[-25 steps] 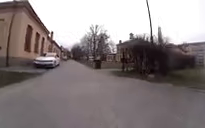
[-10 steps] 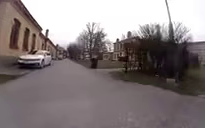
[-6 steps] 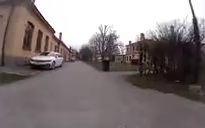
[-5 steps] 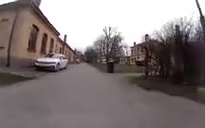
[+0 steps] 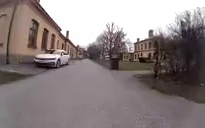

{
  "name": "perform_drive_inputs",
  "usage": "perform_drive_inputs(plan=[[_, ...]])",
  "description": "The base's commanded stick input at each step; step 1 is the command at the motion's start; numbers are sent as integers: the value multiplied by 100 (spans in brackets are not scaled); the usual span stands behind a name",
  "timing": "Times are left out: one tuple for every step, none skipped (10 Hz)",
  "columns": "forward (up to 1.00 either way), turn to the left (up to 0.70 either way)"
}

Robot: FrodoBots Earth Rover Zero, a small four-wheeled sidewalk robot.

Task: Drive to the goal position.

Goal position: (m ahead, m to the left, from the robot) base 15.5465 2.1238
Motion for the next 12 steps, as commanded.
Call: perform_drive_inputs(plan=[[100, 0], [100, 0], [100, 0], [100, 0], [100, 0], [100, 0], [100, 5], [100, 40], [100, 40], [100, 40], [100, 40], [100, 40]])
